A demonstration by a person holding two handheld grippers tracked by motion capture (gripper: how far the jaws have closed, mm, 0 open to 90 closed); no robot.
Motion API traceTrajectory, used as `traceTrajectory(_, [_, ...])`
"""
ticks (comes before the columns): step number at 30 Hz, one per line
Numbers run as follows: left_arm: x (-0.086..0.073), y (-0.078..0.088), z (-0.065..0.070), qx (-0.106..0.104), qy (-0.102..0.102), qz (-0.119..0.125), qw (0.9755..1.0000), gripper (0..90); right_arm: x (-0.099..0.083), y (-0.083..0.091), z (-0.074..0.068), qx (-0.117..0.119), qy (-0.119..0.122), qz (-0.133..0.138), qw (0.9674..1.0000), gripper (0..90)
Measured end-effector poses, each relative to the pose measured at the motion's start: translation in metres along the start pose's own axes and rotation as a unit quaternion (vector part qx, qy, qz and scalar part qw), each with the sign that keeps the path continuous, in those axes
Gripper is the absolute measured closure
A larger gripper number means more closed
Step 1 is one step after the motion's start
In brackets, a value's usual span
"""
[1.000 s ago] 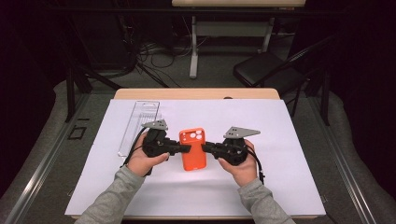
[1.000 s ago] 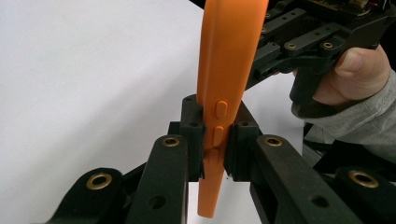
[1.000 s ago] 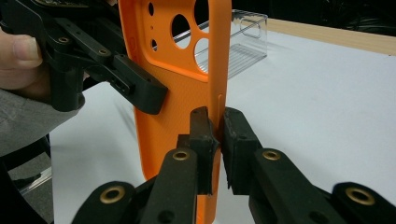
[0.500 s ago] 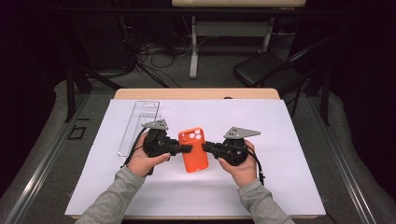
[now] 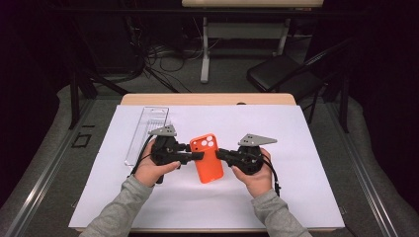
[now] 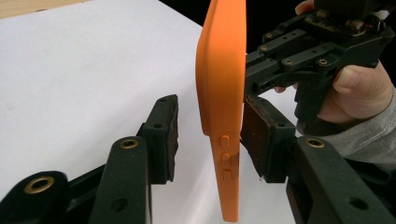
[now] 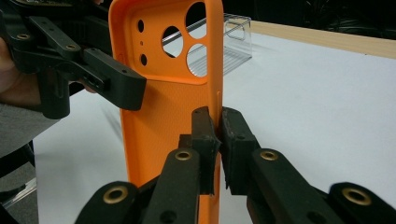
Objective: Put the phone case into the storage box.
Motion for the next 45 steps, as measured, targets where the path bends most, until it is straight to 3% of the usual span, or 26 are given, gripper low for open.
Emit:
traceTrajectory(9, [0.0000, 0.0009, -0.0026, 0.015, -0.005, 0.000, 0.9999, 51.0, 0.0007, 0.0019, 0.0013, -0.017, 0.002, 0.004, 0.9999, 85.0])
traceTrajectory(13, [0.0006, 0.0012, -0.0025, 0.013, -0.006, 0.000, 0.9999, 50.9, 0.0008, 0.0026, 0.0016, -0.022, 0.003, 0.006, 0.9997, 85.1])
traceTrajectory(33, [0.0029, 0.0060, -0.0045, 0.025, 0.015, 0.010, 0.9995, 47.8, 0.0022, 0.0070, 0.0038, -0.049, 0.007, 0.026, 0.9985, 85.1])
traceTrajectory(38, [0.0034, 0.0083, -0.0058, 0.039, 0.011, 0.015, 0.9991, 46.0, 0.0025, 0.0083, 0.0044, -0.059, 0.007, 0.029, 0.9978, 85.1])
traceTrajectory(45, [0.0051, 0.0103, -0.0052, 0.041, 0.003, 0.019, 0.9990, 45.1, 0.0028, 0.0099, 0.0042, -0.071, 0.009, 0.037, 0.9968, 85.1])
Point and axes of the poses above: each handheld gripper's, and its own axes: y roughly backward along the jaws, x roughly out of its top, z roughly to its right, the point moved 1 cm from there along -y, roughly forward along the jaws, and after that the axes turned 10 degrees about -y, right-handed, at the moved point
